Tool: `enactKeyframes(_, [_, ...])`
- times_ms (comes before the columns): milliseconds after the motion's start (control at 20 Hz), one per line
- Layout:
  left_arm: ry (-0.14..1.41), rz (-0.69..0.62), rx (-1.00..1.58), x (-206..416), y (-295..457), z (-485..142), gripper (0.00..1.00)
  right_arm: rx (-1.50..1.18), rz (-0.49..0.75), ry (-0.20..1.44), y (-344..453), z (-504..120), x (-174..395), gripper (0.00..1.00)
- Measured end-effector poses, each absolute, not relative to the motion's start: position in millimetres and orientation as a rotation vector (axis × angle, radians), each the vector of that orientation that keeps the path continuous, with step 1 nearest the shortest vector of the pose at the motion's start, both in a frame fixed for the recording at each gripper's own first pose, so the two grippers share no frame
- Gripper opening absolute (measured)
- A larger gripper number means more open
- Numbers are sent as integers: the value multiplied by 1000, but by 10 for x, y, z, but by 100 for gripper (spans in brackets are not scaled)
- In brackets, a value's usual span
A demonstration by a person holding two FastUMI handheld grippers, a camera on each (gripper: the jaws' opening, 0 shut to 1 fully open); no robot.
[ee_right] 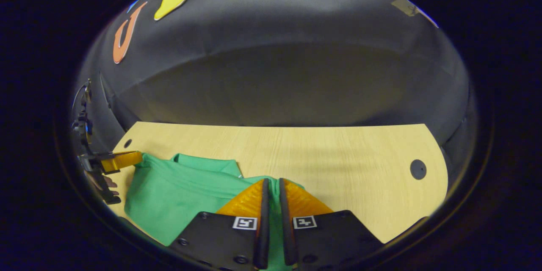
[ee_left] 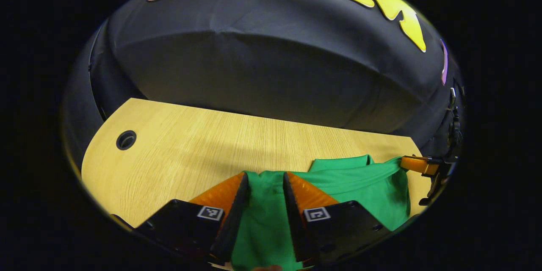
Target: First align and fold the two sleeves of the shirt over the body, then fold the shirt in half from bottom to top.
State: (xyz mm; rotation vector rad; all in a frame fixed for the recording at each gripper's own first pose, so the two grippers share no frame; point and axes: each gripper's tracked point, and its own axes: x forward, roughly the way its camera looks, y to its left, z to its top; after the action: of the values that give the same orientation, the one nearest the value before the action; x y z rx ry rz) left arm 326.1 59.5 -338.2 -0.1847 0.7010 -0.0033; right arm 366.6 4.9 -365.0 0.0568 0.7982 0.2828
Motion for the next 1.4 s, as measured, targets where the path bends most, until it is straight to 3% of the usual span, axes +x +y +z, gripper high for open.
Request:
enactKeyframes(50, [693,4,-182,3243,628,-3331,52,63,269,779,-16,-3605,3710,24])
enactKeyframes(100, [684,9,-182,3210,659,-3247,68,66,250,763,-102,-3550,3727,36])
enactKeyframes(200, [668,16,-178,3159,678,-3145,100,81,236,736,-158,-3433,3724,48])
enactKeyframes(250, [658,14,-176,3118,658,-3049,100,77,233,723,-180,-3368,3706,58])
enactKeyframes(350, [629,13,-156,3020,647,-2830,100,49,226,684,-197,-3123,3550,67])
enactKeyframes(400, [616,11,-147,2991,641,-2746,100,39,226,663,-156,-2990,3467,88])
enactKeyframes(450, [597,8,-141,2944,619,-2614,100,29,225,644,-141,-2861,3395,77])
enactKeyframes(550, [553,-1,-147,2850,565,-2297,100,2,221,594,-145,-2576,3240,81])
enactKeyframes(600, [527,-1,-149,2793,553,-2130,100,-14,210,562,-158,-2431,3158,88])
enactKeyframes(700, [472,0,-148,2634,521,-1784,100,-29,202,499,-147,-2051,2928,90])
enactKeyframes(1050, [267,37,-151,1770,466,-483,99,-9,191,326,-156,-908,1996,92])
enactKeyframes(1400, [92,49,-108,829,271,288,98,5,180,186,-127,-212,931,91])
